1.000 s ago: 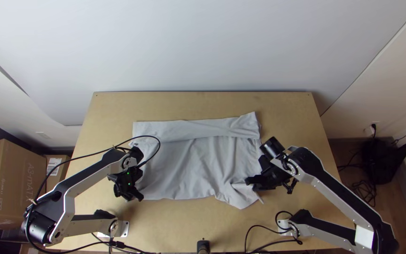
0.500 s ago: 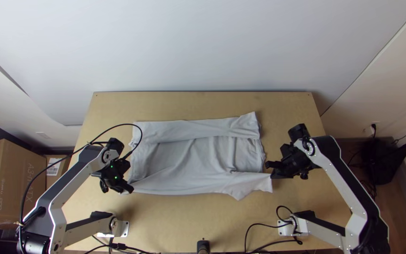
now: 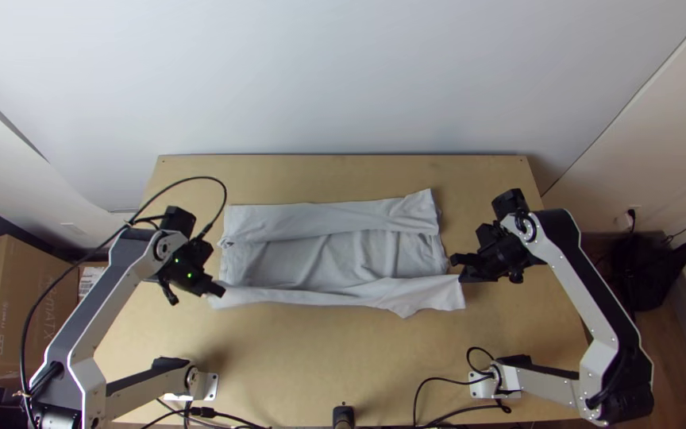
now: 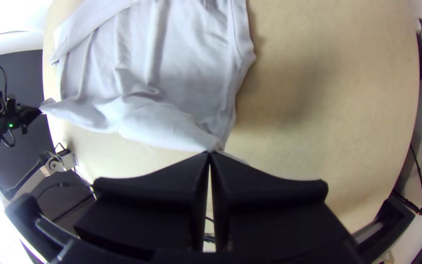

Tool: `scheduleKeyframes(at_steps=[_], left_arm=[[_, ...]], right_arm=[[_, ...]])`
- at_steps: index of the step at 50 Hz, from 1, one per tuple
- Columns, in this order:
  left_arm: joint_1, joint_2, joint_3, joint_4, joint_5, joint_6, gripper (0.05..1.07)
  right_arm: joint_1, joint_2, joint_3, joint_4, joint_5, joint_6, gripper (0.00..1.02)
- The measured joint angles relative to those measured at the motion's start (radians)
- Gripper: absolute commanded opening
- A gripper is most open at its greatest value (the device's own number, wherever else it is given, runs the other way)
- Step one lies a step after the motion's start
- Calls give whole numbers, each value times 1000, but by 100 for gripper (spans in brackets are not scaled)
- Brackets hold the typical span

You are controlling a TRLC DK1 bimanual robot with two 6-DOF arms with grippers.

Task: Fold the t-shirt

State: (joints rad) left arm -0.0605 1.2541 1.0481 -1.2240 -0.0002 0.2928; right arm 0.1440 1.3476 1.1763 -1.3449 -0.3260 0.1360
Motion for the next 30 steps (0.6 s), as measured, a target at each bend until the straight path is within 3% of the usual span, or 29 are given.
scheduleKeyframes(at_steps=[30], left_arm=[[51,294,338,116,18,-50,8]], right_arm=[[-1,347,342,71,14,17,2]])
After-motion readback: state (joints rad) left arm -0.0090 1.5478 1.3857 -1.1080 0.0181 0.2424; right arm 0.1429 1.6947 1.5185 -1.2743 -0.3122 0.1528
